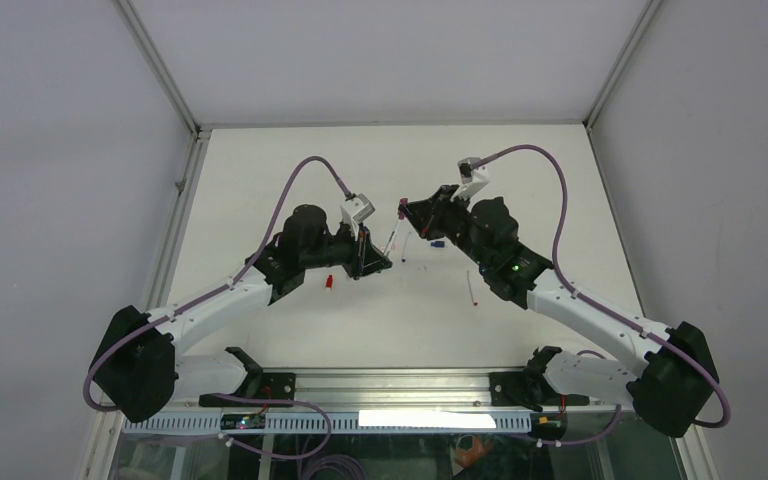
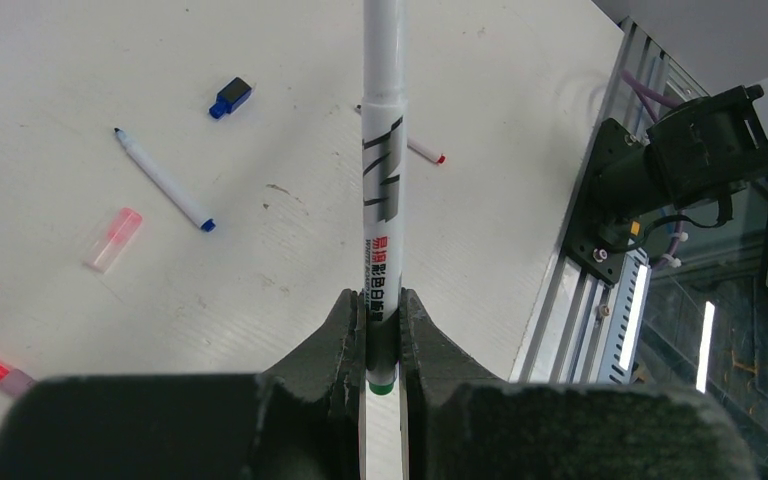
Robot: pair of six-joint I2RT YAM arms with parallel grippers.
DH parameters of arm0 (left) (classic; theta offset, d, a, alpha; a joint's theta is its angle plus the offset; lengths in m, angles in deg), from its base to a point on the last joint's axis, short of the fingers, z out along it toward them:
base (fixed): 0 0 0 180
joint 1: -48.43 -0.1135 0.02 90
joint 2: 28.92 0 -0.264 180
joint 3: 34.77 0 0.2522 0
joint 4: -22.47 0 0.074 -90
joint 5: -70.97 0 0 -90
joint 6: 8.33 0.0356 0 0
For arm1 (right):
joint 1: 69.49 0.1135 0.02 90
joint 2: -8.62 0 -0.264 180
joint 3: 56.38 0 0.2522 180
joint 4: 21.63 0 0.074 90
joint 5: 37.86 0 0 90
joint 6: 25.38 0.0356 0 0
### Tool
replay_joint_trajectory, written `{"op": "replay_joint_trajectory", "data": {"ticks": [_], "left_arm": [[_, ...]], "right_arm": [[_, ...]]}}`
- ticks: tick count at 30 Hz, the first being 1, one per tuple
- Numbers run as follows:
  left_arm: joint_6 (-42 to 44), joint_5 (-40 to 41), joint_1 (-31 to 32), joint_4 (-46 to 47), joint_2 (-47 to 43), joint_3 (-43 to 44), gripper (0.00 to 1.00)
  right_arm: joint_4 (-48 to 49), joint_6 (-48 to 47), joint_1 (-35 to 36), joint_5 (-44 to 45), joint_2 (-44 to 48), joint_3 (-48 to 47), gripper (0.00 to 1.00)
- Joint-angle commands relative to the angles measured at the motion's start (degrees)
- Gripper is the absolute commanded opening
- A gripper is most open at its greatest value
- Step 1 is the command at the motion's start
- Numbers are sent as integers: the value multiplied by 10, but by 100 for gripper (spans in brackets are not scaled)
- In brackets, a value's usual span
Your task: Insert the pens into the pen caps
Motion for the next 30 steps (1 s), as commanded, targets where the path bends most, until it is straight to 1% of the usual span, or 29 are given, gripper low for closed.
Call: {"op": "replay_joint_trajectory", "data": {"ticks": [1,7,23,30], "left_arm": [[10,21,1,25,-17,8,0],[11,54,1,22,-19,8,0],[27,78,1,1,-10,30,0],[35,96,1,1,-24,32,0]], "right_arm": [[3,-11,5,-5,8,-4,0],[8,-3,13,-8,6,1,0],[11,3,47,3,-11,17,0],[10,8,59,9,-25,22,0]]}}
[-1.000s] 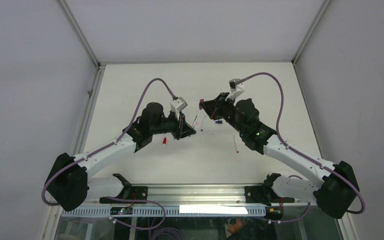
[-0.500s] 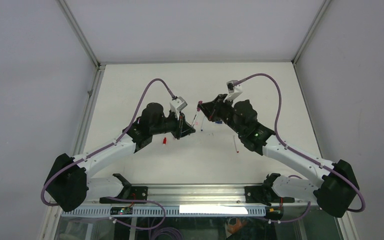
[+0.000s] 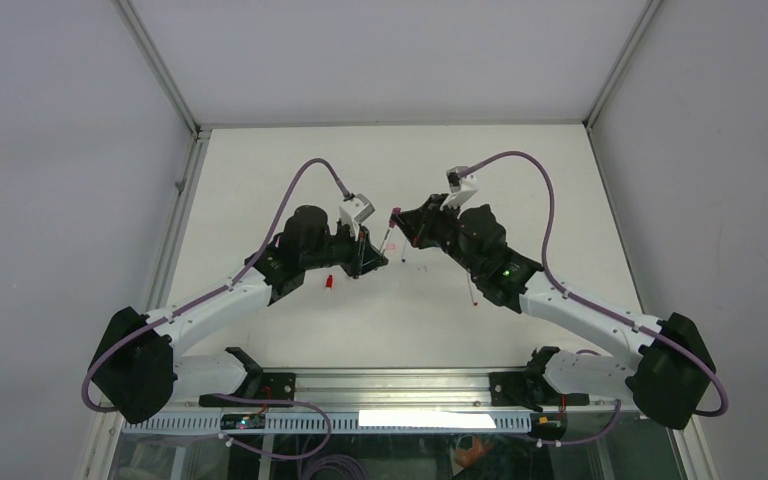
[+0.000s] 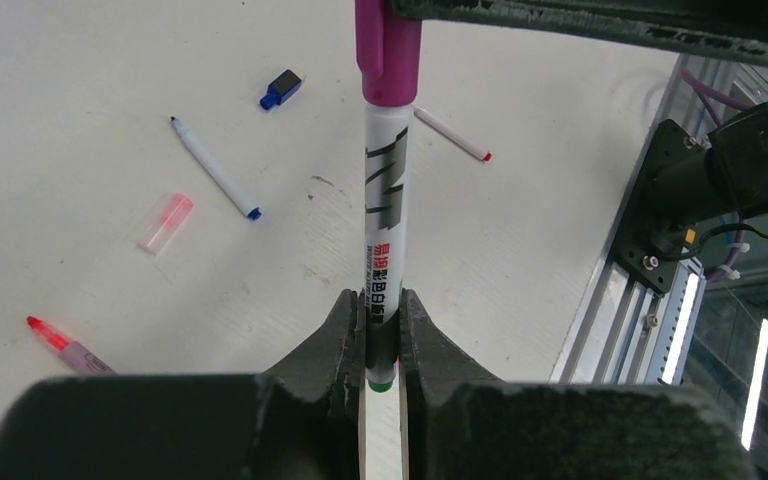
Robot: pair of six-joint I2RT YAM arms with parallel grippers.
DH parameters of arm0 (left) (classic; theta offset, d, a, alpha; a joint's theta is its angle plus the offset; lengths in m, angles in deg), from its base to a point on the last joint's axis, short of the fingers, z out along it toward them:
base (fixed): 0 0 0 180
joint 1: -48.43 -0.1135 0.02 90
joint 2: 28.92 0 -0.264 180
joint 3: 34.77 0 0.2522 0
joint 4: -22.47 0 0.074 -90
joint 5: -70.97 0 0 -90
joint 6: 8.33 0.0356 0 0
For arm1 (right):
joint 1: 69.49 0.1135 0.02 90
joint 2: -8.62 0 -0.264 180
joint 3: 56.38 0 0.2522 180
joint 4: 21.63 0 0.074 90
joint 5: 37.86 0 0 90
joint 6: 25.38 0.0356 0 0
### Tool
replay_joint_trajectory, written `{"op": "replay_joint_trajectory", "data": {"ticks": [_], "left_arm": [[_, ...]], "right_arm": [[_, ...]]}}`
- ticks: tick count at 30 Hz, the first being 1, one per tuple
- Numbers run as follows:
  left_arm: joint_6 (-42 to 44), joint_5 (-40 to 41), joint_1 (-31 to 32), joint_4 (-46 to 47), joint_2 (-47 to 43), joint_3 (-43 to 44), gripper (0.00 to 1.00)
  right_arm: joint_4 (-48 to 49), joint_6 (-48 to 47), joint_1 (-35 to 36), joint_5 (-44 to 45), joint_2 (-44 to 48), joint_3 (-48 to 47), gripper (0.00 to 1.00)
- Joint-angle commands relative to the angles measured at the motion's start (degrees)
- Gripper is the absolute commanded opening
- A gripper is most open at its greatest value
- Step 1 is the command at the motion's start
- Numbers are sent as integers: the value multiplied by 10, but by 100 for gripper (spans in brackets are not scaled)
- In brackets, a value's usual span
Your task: Insert the pens into the pen caps
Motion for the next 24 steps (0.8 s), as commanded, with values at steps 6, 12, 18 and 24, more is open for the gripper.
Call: {"op": "replay_joint_trajectory", "data": {"ticks": [6,12,18,24], "left_arm": [[18,67,-3,24,-26,31,0],[21,69,-2,24,-20,33,0],[20,69,-2,24,-21,32,0],[20,93,-2,26,-38,29,0]], "right_arm": [[1,8,28,-16,-21,11,0],[4,10,36,-14,-40,9,0],[7,11,42,-13,-56,7,0],[12,20,50,-10,-67,11,0]]}}
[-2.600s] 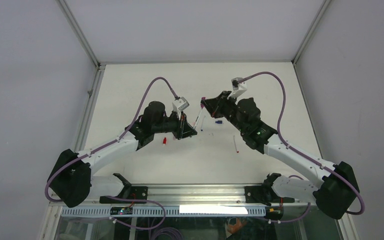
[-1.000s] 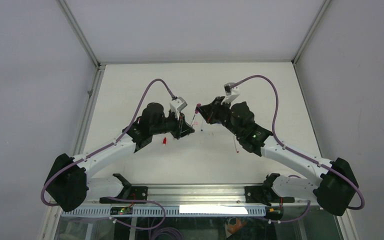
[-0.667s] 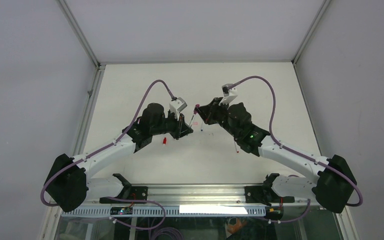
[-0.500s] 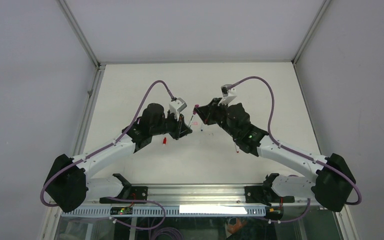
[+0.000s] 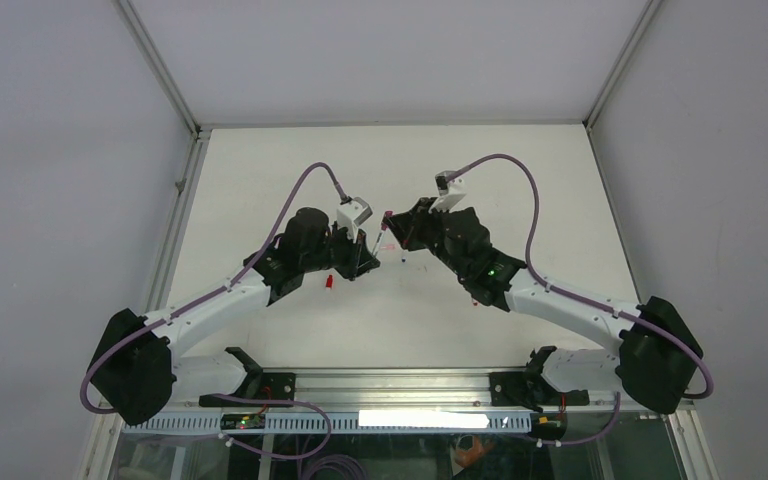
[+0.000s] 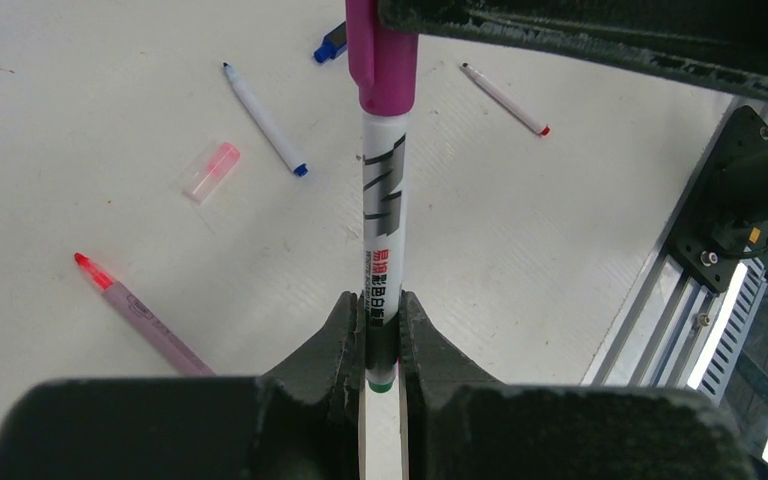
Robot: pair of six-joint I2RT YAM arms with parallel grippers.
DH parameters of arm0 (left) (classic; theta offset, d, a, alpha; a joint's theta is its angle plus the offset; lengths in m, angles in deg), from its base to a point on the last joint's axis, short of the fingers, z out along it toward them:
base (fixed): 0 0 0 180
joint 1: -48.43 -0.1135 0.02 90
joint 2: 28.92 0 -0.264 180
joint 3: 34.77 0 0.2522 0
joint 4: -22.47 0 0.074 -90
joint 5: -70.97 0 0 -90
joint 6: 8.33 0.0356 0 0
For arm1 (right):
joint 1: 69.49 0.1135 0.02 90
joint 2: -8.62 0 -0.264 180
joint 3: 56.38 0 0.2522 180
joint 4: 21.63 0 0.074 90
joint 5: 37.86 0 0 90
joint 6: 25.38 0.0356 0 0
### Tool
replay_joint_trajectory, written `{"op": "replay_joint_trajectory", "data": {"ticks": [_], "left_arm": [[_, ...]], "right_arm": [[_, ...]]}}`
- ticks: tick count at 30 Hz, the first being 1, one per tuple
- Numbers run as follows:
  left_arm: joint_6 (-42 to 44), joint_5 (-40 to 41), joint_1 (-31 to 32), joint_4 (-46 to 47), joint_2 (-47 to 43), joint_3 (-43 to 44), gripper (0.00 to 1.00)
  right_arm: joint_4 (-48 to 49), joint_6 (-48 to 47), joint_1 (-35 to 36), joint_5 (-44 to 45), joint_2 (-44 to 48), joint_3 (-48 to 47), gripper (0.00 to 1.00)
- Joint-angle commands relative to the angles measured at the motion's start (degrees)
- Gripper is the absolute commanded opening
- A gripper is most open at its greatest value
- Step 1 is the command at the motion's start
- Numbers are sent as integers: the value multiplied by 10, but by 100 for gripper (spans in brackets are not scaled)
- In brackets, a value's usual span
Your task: Insert the pens into the pen caps
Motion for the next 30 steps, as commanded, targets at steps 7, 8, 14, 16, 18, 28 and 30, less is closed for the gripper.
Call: {"op": "replay_joint_trajectory", "data": {"ticks": [7,8,14,16,18,28,30], "left_arm": [[9,90,-2,98,-54,29,0],[11,97,-2,99,-55,30,0],[21,137,-2,98,-44,45,0],[26,144,-1,95,-39,50,0],[34,144,-1,91,-33,56,0],[77,155,-1,133,-61,35,0],[90,154,-1,152,-66,26,0]], "right_arm": [[-22,20,37,-43,-30,14,0],[-21,22,38,-43,-33,14,0],[-27,32,46,-45,-48,8,0],[-33,35,48,-47,-54,4,0],[-42,35,51,-49,-59,-4,0],[-73,29,53,-88,-82,-25,0],[-74,25,53,-104,-85,-26,0]]}}
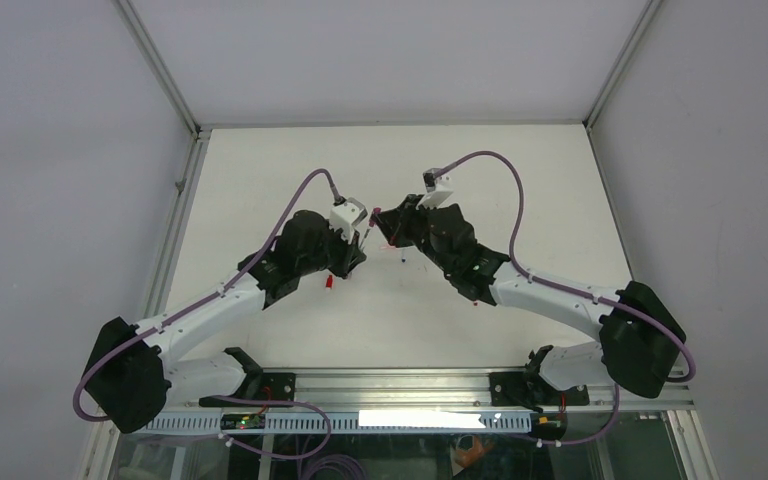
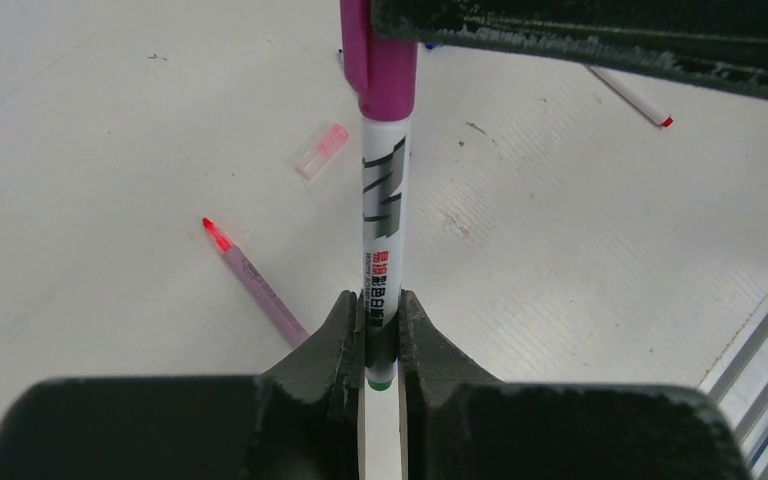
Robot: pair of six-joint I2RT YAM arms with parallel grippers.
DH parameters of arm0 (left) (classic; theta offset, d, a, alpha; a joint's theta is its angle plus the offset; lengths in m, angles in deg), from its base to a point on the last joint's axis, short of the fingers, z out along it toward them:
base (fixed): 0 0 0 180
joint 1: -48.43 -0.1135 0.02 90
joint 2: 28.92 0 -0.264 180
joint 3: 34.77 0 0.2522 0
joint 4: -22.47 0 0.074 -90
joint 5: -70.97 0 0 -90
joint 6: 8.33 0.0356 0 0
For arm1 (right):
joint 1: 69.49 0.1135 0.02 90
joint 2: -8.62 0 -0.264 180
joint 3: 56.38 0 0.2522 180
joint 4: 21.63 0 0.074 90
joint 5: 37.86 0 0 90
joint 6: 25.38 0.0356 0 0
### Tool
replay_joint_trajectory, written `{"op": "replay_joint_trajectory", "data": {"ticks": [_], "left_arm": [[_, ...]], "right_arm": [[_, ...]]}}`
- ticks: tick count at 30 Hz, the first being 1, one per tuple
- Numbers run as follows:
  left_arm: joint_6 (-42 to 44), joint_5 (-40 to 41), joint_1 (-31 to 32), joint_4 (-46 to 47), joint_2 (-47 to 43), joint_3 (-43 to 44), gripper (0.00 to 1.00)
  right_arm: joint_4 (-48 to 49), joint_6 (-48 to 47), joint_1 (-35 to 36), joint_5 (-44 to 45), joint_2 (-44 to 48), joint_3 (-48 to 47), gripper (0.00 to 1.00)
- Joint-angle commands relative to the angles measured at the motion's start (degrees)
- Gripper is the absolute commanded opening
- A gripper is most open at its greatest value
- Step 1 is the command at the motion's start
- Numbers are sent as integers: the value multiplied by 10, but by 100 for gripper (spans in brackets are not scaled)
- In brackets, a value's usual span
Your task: Insert the pens into the pen caps
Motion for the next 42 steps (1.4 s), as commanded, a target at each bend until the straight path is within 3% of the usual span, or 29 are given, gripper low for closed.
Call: {"op": "replay_joint_trajectory", "data": {"ticks": [1,7,21,42], "left_arm": [[39,42,-5,212,-44,16,0],[61,-19,-5,272,-60,-15,0],[81,-263,-23,130,-21,79,0],[55,-218,-63,147,-60,60,0]], "right_arm": [[-100,-3,35,-137,-24,4,0],[-75,-15,35,-191,-27,15,0],[-63,-67,35,-232,-15,36,0],[-130,-73,35,-182,-27,42,0]]}}
